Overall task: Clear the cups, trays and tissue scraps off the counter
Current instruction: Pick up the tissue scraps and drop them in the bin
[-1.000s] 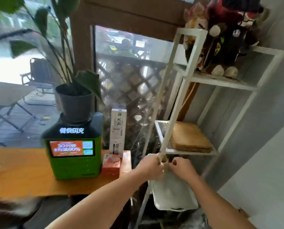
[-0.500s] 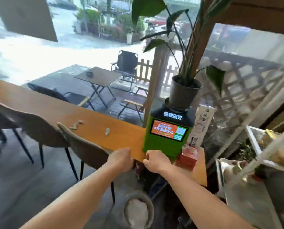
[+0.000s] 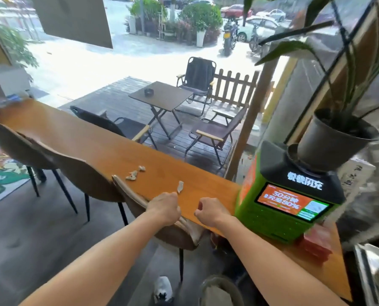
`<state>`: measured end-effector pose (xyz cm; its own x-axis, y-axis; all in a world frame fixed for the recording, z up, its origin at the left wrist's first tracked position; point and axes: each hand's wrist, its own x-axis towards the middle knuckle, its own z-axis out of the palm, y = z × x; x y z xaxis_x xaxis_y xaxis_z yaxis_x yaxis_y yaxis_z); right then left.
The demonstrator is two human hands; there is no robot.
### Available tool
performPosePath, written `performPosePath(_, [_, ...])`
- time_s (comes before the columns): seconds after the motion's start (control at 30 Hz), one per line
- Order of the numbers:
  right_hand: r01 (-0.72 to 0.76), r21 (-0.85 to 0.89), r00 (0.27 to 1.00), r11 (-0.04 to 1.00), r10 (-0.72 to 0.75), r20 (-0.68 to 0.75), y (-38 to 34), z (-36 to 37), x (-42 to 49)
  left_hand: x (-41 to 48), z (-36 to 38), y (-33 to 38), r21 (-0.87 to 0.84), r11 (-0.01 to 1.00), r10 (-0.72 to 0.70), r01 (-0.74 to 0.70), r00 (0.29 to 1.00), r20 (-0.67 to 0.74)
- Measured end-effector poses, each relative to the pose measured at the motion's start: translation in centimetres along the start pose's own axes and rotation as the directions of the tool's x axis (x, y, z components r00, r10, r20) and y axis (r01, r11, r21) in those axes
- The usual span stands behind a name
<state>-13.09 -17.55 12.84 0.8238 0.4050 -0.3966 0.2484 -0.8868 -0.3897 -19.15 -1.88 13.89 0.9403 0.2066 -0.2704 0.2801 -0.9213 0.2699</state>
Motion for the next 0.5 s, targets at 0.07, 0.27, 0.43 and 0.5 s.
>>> performPosePath(0.07, [-0.019,0.010,1.000,1.000,0.018,0.017,-1.3,-0.2,3.9,3.3,-1.1,-1.8,0.009,1.000,-0.010,0.010,0.999,0.034])
performPosePath(0.27, [-0.051,0.005,0.995,0.999,0.050,0.081,-4.7,0.0,13.9,12.5,-4.0,-8.9,0.008,0.996,-0.088,0.088,0.990,0.107])
performPosePath(0.43, [-0.114,0.028,0.979,0.993,0.107,0.174,-6.3,2.5,18.4,17.5,-3.5,-15.3,0.048,0.982,-0.191,0.185,0.945,0.267])
performPosePath(0.5, [-0.156,0.063,0.972,0.986,0.142,0.187,-6.7,3.6,20.0,19.9,-3.2,-17.6,0.040,0.981,-0.195,0.192,0.929,0.314])
